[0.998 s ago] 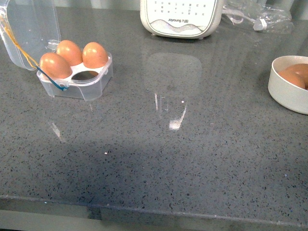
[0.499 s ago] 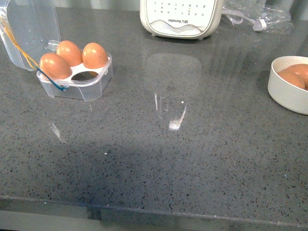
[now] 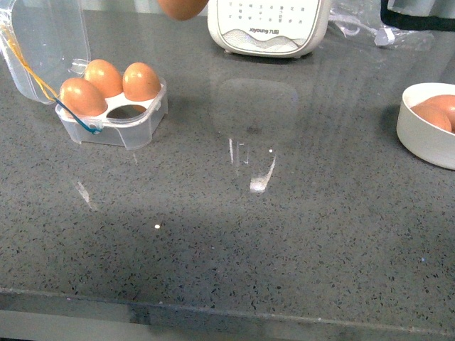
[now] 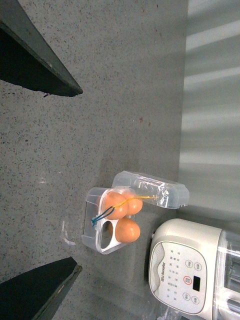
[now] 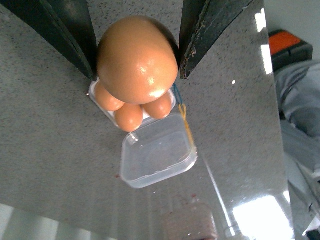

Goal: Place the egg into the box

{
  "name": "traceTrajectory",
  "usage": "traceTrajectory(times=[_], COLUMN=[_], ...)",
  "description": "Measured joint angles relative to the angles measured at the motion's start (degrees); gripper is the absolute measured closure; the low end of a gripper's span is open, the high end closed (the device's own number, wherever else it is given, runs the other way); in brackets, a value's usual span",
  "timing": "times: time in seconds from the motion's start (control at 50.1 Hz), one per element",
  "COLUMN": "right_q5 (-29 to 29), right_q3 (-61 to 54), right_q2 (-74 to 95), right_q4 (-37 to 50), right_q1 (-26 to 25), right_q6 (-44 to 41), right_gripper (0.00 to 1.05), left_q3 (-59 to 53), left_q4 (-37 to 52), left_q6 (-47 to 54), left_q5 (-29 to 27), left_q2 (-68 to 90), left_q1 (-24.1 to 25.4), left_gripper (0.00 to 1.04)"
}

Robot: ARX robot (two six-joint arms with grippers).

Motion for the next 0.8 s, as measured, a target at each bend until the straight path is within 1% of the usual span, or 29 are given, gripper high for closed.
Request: traceTrajectory(times=[0.12, 0.359, 0.619, 0.798], right_q5=[-2.7, -2.1, -1.0, -0.6], right_q3=[-1.2, 1.2, 8.6, 12.1], right_q2=[0.9, 7.0, 13.9, 17.4], right_q4=[0.3, 0.4, 0.4, -0.2], right_q1=[0.4, 0.6, 1.0, 2.8], right_q6=[-3.2, -5.2, -4.9, -4.9], right_gripper=[0.65, 0.65, 0.65, 0.65], left_q3=[0.0, 0.0, 0.0, 0.0], left_q4=[0.0, 0.0, 0.0, 0.0], left_q6=[0.0, 0.0, 0.0, 0.0], left_q5=[0.0, 0.0, 0.0, 0.0], left_q2=[0.0, 0.0, 0.0, 0.0], left_q1=[0.0, 0.0, 0.0, 0.0], left_gripper=[0.07, 0.07, 0.07, 0.07])
